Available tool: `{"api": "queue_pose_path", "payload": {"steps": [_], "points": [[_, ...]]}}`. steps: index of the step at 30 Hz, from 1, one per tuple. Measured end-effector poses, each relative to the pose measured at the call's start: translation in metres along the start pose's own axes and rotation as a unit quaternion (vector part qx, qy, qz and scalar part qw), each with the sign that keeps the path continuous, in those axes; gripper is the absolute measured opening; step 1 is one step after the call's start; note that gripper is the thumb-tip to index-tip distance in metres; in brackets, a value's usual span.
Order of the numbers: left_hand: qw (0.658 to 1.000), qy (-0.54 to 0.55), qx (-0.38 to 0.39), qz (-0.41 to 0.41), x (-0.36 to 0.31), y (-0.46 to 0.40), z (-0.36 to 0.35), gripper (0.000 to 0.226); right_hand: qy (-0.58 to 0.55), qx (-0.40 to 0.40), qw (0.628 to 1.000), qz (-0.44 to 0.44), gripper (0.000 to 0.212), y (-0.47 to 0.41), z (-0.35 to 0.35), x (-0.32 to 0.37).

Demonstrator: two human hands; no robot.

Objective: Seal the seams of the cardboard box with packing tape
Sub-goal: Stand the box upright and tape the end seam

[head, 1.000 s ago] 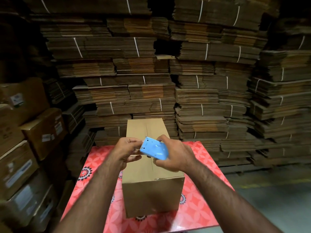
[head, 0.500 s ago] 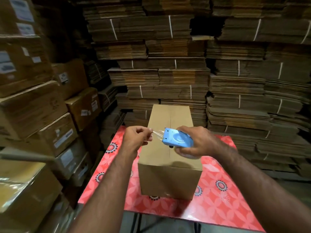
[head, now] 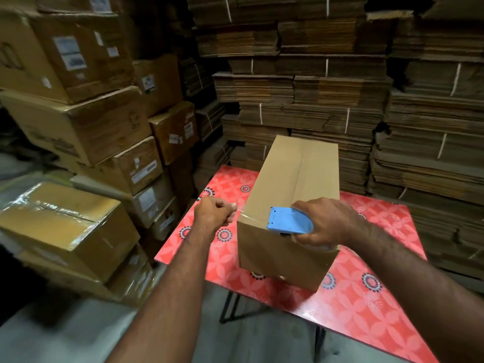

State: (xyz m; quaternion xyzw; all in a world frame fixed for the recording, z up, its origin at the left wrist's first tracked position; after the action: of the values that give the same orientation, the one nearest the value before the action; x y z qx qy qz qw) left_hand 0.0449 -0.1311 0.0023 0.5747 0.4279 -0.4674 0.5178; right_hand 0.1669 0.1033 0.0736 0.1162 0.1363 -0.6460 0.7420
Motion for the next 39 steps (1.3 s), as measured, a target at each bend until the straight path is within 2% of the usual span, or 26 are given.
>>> {"api": "queue_pose_path", "payload": {"steps": [4, 16, 22, 29, 32, 33, 35, 36, 38, 39], "points": [[0.998, -0.057, 0.033, -0.005, -0.002, 0.000, -0.002, 0.021, 0.029, 0.025, 0.999, 0.009, 0.062, -0.004, 0.007, -0.005], [0.985, -0.173, 0.017, -0.018, 0.008, -0.007, 0.005, 0.029, 0.029, 0.105, 0.994, 0.000, 0.062, -0.023, 0.007, 0.008], [0.982, -0.186, 0.031, -0.002, 0.015, -0.014, 0.005, 0.026, 0.040, 0.131, 0.991, -0.004, 0.062, -0.029, 0.012, 0.014], [0.992, -0.106, 0.056, 0.050, 0.033, -0.024, 0.006, 0.023, 0.074, 0.164, 0.984, -0.019, 0.059, -0.037, 0.015, 0.023], [0.988, -0.114, 0.074, 0.069, 0.038, -0.027, 0.007, 0.014, 0.103, 0.160, 0.982, -0.013, 0.058, -0.042, 0.015, 0.030], [0.984, -0.146, 0.077, 0.061, 0.039, -0.029, 0.008, 0.014, 0.111, 0.158, 0.981, -0.013, 0.057, -0.043, 0.015, 0.032], [0.959, -0.276, 0.069, 0.011, 0.037, -0.030, 0.010, 0.038, 0.115, 0.155, 0.981, -0.014, 0.058, -0.044, 0.015, 0.034], [0.949, -0.311, 0.042, -0.030, 0.032, -0.027, 0.011, 0.044, 0.112, 0.158, 0.981, -0.016, 0.059, -0.044, 0.015, 0.034], [0.955, -0.259, 0.002, -0.142, 0.017, -0.013, 0.010, 0.040, 0.108, 0.169, 0.979, -0.017, 0.059, -0.045, 0.014, 0.034], [0.956, -0.215, 0.018, -0.199, 0.011, -0.005, 0.006, 0.043, 0.107, 0.177, 0.978, -0.019, 0.059, -0.045, 0.014, 0.033]]}}
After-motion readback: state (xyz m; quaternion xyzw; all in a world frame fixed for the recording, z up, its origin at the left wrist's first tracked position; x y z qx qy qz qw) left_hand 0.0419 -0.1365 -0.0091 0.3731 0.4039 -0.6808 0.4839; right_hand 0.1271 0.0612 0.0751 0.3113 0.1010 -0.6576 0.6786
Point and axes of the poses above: each hand's wrist, its own y-axis away from the middle knuckle, its own z-axis out of the back of the hand, x = y × z, the point moved 4 cm from there along -y, towards the middle knuckle, and after that the axes turned 15 degrees about y, right-handed, at the moved point
